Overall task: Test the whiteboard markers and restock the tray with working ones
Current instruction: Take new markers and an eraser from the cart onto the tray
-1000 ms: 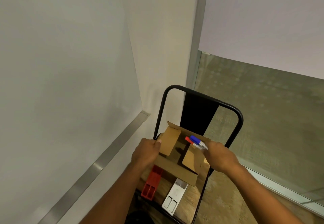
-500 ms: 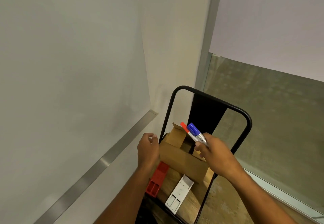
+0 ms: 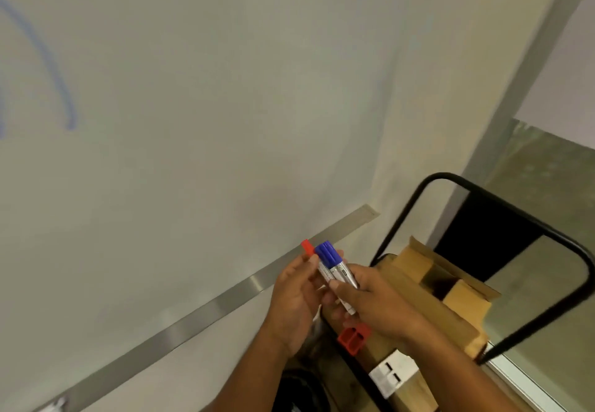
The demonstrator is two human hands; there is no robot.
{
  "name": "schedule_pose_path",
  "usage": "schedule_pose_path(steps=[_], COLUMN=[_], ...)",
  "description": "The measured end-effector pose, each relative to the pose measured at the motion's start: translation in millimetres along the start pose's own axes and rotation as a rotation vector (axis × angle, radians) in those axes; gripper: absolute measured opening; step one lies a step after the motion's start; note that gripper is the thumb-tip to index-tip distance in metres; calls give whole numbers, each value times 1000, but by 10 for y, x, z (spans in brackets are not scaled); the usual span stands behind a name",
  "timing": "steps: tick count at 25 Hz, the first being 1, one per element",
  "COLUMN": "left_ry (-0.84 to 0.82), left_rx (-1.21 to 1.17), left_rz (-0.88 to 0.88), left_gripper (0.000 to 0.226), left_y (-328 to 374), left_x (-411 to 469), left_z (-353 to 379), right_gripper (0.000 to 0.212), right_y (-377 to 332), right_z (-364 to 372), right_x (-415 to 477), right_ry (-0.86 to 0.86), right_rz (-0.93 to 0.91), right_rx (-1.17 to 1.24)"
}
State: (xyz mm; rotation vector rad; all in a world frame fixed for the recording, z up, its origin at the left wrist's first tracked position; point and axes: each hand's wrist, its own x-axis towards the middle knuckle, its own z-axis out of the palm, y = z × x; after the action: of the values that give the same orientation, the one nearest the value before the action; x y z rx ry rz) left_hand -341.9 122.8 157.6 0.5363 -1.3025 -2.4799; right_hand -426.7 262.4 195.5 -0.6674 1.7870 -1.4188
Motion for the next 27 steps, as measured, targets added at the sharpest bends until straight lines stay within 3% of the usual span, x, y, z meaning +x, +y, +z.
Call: schedule_pose_path(steps=[3, 8, 11, 17, 22, 27], left_ry=[125, 264, 338, 586, 747, 964], left_rx=[59, -56, -109, -441, -540, -583], left_rz=[28, 51, 84, 214, 247, 231], left_gripper=[37, 48, 47, 44, 37, 28], left_y=[130, 322, 396, 518, 480, 395], left_x=[-289, -821, -1129, -1663, -1985, -2282], left_z=[-433, -1243, -1704, -2419, -2786, -3248], right_gripper=[22, 26, 38, 26, 11, 10], right_y=[-43, -60, -33, 266, 494, 621], right_z=[501, 1429, 1938, 2707, 3300, 3774], right_x=[178, 412, 481, 473, 400, 643], right_ry=[-141, -417, -495, -319, -147, -66], right_rz=[26, 123, 149, 157, 129, 85], right_rx=[-24, -106, -94, -9, 49, -10])
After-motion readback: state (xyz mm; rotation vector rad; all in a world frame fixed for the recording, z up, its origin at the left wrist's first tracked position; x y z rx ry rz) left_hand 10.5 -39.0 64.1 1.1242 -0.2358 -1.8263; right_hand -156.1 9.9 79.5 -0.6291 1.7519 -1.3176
